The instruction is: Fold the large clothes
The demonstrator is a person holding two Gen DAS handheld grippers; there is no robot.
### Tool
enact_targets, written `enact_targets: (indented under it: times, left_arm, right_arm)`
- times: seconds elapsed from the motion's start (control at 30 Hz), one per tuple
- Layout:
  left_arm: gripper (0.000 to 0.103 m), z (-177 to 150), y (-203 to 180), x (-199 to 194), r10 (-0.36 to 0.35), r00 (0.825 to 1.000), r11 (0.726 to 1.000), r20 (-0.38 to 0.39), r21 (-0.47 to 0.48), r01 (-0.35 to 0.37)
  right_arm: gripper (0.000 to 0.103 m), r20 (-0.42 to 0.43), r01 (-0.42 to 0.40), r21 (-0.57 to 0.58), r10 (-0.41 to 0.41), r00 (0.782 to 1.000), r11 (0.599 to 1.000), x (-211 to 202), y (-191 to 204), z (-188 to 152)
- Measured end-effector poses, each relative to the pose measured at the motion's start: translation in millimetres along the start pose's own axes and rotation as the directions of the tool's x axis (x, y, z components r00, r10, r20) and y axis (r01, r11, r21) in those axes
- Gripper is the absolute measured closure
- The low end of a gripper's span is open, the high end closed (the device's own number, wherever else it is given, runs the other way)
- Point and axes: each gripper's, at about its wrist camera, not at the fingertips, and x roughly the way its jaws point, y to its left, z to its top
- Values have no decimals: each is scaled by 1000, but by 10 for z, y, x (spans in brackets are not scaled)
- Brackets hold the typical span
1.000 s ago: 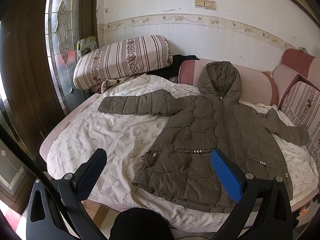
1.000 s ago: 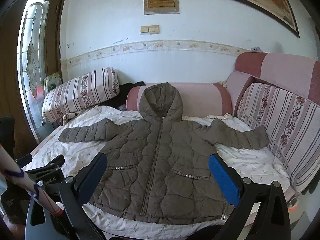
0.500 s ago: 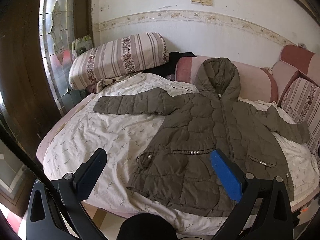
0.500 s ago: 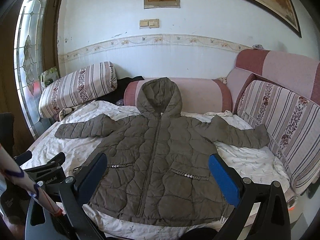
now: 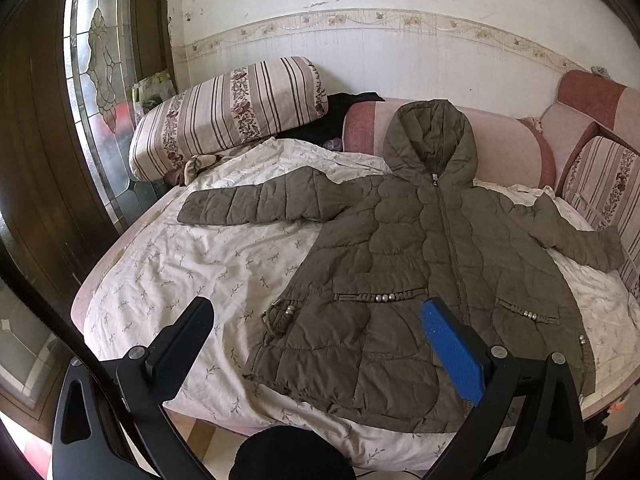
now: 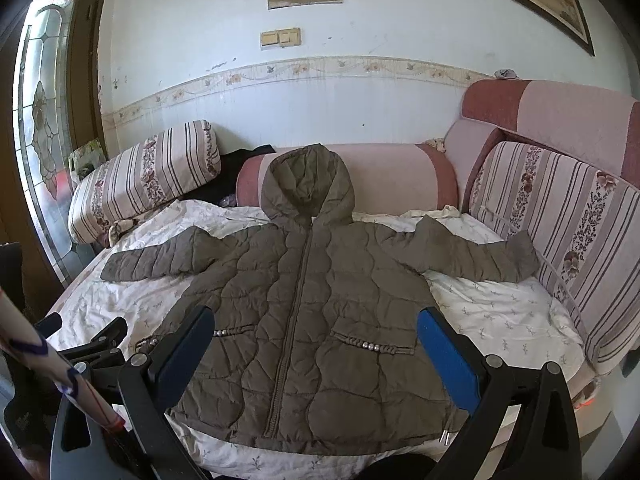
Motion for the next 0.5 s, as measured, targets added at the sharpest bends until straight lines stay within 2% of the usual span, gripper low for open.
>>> enact_targets:
  times: [0.27, 0.5]
  left_arm:
    - [0, 94, 76, -72, 16, 999, 1000, 47, -12, -16]
    - [0, 325, 161, -91, 41, 997, 998, 70, -56, -37]
  right_arm:
    - [0, 14, 20, 20, -21, 1000, 1000, 16, -180, 49]
    - [0, 23, 57, 148, -61, 998, 987, -6, -701, 171]
